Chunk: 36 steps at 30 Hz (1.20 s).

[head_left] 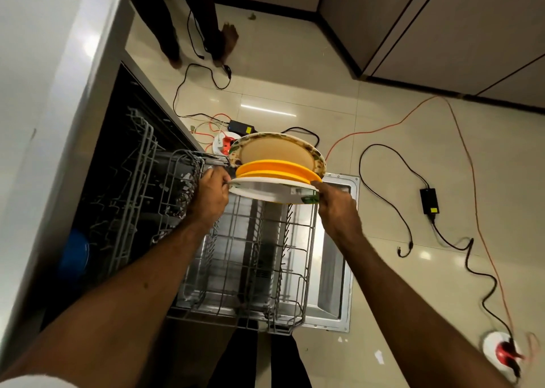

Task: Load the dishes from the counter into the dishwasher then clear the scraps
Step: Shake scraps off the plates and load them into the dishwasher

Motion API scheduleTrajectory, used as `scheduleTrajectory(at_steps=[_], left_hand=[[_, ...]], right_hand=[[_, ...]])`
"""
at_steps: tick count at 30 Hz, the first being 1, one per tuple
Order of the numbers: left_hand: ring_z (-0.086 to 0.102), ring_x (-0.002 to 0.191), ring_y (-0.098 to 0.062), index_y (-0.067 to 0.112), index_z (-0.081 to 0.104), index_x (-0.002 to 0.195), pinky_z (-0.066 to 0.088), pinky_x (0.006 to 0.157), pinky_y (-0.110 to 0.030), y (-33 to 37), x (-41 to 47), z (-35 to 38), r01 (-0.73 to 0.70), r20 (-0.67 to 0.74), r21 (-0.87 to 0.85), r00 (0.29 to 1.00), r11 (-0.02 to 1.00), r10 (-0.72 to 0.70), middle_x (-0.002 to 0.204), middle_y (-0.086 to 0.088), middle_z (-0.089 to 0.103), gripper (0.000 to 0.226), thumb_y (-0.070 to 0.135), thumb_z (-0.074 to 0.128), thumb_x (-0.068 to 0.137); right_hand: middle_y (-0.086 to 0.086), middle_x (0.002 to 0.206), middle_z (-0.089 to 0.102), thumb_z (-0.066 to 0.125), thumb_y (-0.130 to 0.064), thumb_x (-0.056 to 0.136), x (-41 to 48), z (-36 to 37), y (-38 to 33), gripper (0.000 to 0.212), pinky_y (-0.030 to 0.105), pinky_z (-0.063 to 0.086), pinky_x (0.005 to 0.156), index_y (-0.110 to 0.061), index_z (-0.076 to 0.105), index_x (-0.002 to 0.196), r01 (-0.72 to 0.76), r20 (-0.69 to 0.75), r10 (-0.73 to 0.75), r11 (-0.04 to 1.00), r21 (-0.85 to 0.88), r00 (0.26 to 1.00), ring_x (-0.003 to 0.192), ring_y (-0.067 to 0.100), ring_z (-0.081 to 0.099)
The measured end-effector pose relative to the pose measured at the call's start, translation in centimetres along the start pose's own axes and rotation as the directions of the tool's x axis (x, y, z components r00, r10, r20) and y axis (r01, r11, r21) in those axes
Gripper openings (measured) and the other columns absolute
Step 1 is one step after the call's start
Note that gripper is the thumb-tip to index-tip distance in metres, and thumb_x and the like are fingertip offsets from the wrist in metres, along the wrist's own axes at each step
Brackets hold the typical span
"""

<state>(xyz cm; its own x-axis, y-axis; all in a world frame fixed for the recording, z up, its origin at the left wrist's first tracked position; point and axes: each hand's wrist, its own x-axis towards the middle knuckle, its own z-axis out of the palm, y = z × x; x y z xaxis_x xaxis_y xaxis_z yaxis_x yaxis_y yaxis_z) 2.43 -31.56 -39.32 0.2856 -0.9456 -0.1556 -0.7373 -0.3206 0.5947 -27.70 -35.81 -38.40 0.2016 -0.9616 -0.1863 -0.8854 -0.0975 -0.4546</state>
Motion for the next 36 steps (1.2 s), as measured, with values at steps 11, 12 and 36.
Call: scheduleTrajectory(at_steps=[11,12,36], left_hand=[[0.056,0.119,-0.025,0.016,0.021,0.16,0.046,0.092,-0.028,0.8,-0.2,0.5,0.21,0.454,0.167,0.851,0.963,-0.264,0.145,-0.013,0.049,0.082,0.011,0.068,0.093],[0.054,0.123,-0.026,0.017,0.019,0.16,0.045,0.095,-0.029,1.1,-0.3,0.1,0.199,0.477,0.158,0.842,0.967,-0.251,0.148,-0.013,0.047,0.085,0.011,0.069,0.092],[0.02,0.153,-0.022,0.028,0.017,0.161,0.027,0.123,-0.045,17.0,-26.4,-25.4,0.053,0.073,0.092,0.996,0.994,-0.06,0.169,0.003,0.008,0.082,0.04,0.066,0.095]], right_hand=[[-0.001,0.1,0.065,0.043,-0.03,0.11,0.1,0.6,-2.5,0.036,0.035,0.054,0.071,-0.028,0.055,0.144,-0.221,0.177,0.198,0.967,0.125,0.964,0.08,0.018,0.063],[0.002,0.106,0.064,0.043,-0.02,0.109,-0.2,0.1,-2.9,0.042,0.036,0.056,0.072,-0.028,0.048,0.15,-0.209,0.186,0.186,0.972,0.112,0.965,0.084,0.018,0.064],[-0.007,0.161,0.045,0.056,-0.03,0.107,-19.3,-23.5,-25.1,0.053,0.033,0.035,0.121,-0.029,0.04,0.157,0.314,0.25,-0.43,0.864,0.395,0.868,0.143,0.001,0.038]])
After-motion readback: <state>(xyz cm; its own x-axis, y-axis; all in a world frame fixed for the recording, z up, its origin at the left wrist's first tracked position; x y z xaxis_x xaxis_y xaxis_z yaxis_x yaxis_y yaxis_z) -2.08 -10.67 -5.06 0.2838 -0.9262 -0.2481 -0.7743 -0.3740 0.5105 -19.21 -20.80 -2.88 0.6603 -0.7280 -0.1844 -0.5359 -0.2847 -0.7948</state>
